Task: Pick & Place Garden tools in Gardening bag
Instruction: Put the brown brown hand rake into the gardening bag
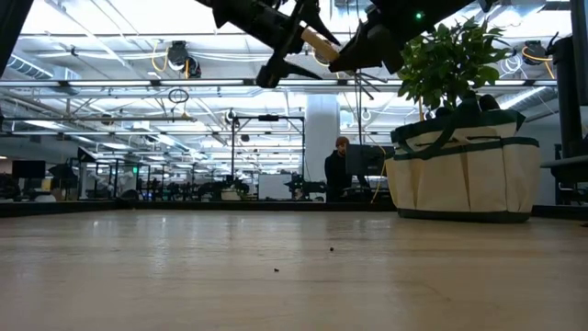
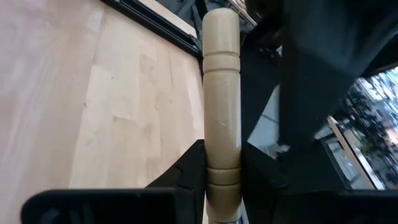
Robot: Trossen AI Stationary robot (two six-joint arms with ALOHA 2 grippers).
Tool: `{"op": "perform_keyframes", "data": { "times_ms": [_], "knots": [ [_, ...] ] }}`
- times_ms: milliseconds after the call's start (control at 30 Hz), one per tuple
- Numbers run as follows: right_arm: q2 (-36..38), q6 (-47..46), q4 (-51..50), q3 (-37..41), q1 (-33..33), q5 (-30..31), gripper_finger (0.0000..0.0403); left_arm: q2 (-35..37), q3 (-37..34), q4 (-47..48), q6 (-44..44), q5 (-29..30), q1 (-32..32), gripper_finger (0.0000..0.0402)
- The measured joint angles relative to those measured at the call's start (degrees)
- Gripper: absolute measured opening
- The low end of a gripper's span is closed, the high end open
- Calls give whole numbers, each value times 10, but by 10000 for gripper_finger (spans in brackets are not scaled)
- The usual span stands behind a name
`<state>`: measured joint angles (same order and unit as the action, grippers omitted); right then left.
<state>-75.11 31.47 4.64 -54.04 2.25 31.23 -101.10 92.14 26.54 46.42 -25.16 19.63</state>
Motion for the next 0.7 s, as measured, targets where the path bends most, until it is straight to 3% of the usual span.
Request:
{"op": "perform_keyframes", "data": {
  "times_ms": [167, 400, 700],
  "knots": [
    [0, -12, -6, 0, -4, 48, 63, 0, 0, -29, -23, -39, 27, 312],
    [27, -54, -15, 0, -17, 67, 63, 0, 0, -22, -77, -51, 67, 286],
    [96, -235, -111, 0, -83, 62, 63, 0, 0, -1, -122, -43, 85, 270]
  ]
}}
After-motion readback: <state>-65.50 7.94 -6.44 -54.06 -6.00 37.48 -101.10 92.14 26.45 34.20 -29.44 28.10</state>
